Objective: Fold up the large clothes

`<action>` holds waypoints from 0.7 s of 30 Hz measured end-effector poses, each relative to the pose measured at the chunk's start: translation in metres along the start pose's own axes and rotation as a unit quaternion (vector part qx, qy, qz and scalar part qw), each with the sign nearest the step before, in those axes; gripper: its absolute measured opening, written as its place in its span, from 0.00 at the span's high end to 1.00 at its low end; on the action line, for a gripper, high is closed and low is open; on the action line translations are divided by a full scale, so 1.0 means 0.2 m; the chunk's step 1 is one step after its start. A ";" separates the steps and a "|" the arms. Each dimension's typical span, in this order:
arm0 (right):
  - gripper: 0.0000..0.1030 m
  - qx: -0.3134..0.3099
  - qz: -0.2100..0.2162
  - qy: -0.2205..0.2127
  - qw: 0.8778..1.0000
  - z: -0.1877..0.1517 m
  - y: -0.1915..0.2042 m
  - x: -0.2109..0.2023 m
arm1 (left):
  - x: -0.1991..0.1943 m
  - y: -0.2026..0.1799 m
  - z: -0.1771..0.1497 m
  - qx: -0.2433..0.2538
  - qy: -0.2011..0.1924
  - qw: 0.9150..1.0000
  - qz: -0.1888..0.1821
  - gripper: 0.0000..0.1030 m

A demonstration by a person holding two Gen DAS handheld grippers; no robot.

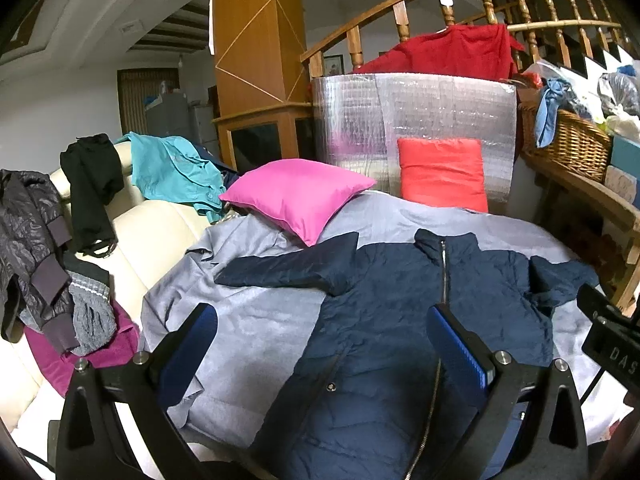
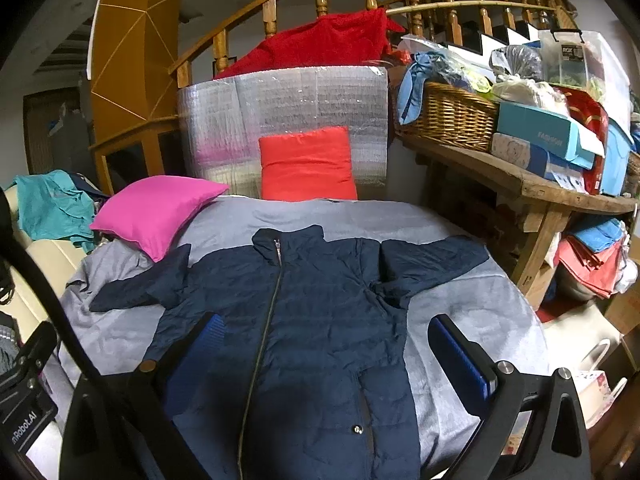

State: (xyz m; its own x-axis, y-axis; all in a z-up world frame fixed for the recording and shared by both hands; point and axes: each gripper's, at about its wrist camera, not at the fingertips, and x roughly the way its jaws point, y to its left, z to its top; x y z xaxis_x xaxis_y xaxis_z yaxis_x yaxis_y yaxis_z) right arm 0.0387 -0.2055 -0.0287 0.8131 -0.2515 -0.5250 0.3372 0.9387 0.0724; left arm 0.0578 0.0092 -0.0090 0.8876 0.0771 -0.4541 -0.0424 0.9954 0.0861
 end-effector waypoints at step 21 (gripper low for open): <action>0.00 0.115 0.024 0.046 0.992 0.08 -0.55 0.89 | 1.17 -0.21 -0.10 -0.024 0.190 0.981 -0.028 0.00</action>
State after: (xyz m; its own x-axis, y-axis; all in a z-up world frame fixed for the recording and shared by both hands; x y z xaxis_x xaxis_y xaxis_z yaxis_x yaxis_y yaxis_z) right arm 0.1538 -0.3573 -0.1155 0.7879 -0.1757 -0.5902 0.4069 0.8679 0.2848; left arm 0.2583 -0.0139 -0.1375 0.6540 0.0281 -0.7560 -0.0282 0.9995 0.0128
